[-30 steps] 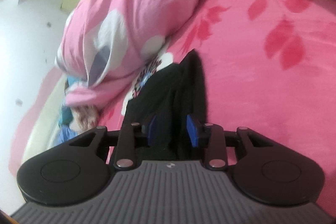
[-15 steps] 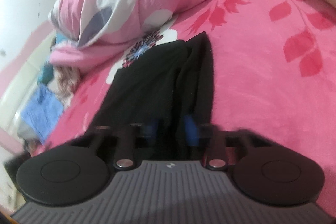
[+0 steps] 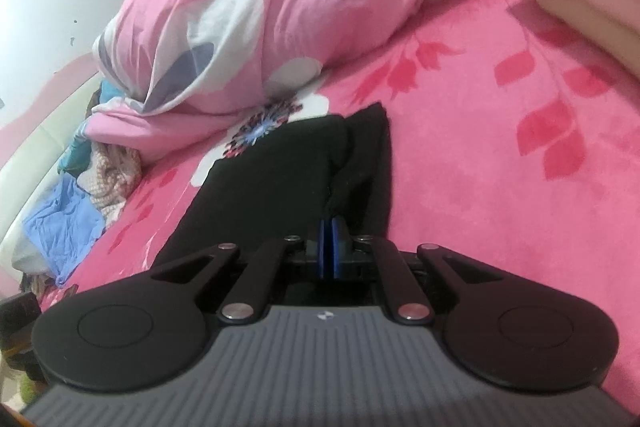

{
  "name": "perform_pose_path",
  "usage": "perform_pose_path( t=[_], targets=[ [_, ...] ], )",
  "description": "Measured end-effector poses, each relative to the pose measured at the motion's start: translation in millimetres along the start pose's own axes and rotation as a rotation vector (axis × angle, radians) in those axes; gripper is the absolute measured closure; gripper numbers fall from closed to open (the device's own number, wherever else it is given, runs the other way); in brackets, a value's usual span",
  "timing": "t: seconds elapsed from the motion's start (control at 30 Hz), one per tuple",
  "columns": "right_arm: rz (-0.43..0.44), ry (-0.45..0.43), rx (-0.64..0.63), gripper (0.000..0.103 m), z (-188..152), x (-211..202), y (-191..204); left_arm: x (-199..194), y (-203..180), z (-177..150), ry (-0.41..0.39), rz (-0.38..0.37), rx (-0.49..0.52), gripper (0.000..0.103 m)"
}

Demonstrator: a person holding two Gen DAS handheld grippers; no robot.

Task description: Fold clothes

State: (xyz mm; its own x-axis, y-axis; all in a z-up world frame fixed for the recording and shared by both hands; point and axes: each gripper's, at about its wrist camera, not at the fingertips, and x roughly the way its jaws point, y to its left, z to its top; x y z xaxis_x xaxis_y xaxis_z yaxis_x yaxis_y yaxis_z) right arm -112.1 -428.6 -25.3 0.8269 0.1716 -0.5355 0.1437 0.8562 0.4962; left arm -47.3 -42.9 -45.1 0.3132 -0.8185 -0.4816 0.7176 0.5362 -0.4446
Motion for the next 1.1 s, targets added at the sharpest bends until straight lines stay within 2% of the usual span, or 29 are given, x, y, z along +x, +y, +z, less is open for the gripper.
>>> perform_pose_path(
  t=[0.07,0.13,0.2,0.27,0.33,0.37,0.43,0.53,0.6,0.63,0.67,0.87,0.97,1.07,1.1],
  targets=[
    [-0.028,0.035,-0.016,0.100,-5.4,7.1,-3.9,0.3,-1.1,-0.2,0.001,0.002,0.005,0.071],
    [-0.013,0.030,0.032,0.098,-7.0,5.2,-9.7,0.4,-1.6,-0.3,0.001,0.004,0.007,0.071],
    [-0.010,-0.009,0.052,0.092,-6.6,-12.2,-10.0,0.2,-1.6,-0.2,0.002,0.004,0.007,0.071],
    [-0.009,-0.052,0.068,0.091,-5.9,-31.2,-9.7,0.0,-2.0,-0.1,0.002,0.006,0.009,0.071],
    [0.006,-0.056,0.092,0.082,-12.7,-51.5,-8.8,-0.1,-2.5,0.0,0.003,0.009,0.011,0.071],
    [0.014,-0.055,0.105,0.073,-16.5,-61.7,-8.3,-0.2,-2.7,0.0,0.003,0.010,0.012,0.071],
    [0.017,-0.043,0.128,0.068,-31.1,-73.9,-7.2,-0.5,-3.9,-0.2,0.002,0.016,0.016,0.071],
    [0.015,-0.017,0.151,0.068,-53.5,-80.0,-6.5,-0.8,-4.6,-1.3,0.001,0.023,0.021,0.071],
    [0.012,0.003,0.162,0.073,-67.9,-79.2,-6.6,-0.7,-3.6,-1.1,0.000,0.023,0.017,0.072],
    [0.011,0.008,0.165,0.094,-73.0,-77.9,-5.9,-0.8,-2.9,-1.0,0.000,0.024,0.012,0.074],
    [0.009,0.004,0.168,0.098,-76.0,-77.6,-4.4,-1.0,-1.9,-1.0,0.000,0.024,0.007,0.075],
    [0.039,-0.043,0.167,0.099,-81.0,-83.4,3.8,-1.6,0.3,-0.6,0.002,0.030,-0.003,0.083],
    [0.005,-0.019,0.185,0.099,-90.4,-76.1,-6.3,-2.2,0.8,0.1,0.003,0.032,-0.004,0.086],
    [0.030,-0.037,0.254,0.092,-91.1,-83.0,-13.2,-3.9,2.3,-0.1,0.003,0.034,-0.009,0.089],
    [0.013,-0.047,0.252,0.087,-89.7,-87.4,-11.9,-5.0,2.9,0.2,0.001,0.029,-0.012,0.089]
  ],
)
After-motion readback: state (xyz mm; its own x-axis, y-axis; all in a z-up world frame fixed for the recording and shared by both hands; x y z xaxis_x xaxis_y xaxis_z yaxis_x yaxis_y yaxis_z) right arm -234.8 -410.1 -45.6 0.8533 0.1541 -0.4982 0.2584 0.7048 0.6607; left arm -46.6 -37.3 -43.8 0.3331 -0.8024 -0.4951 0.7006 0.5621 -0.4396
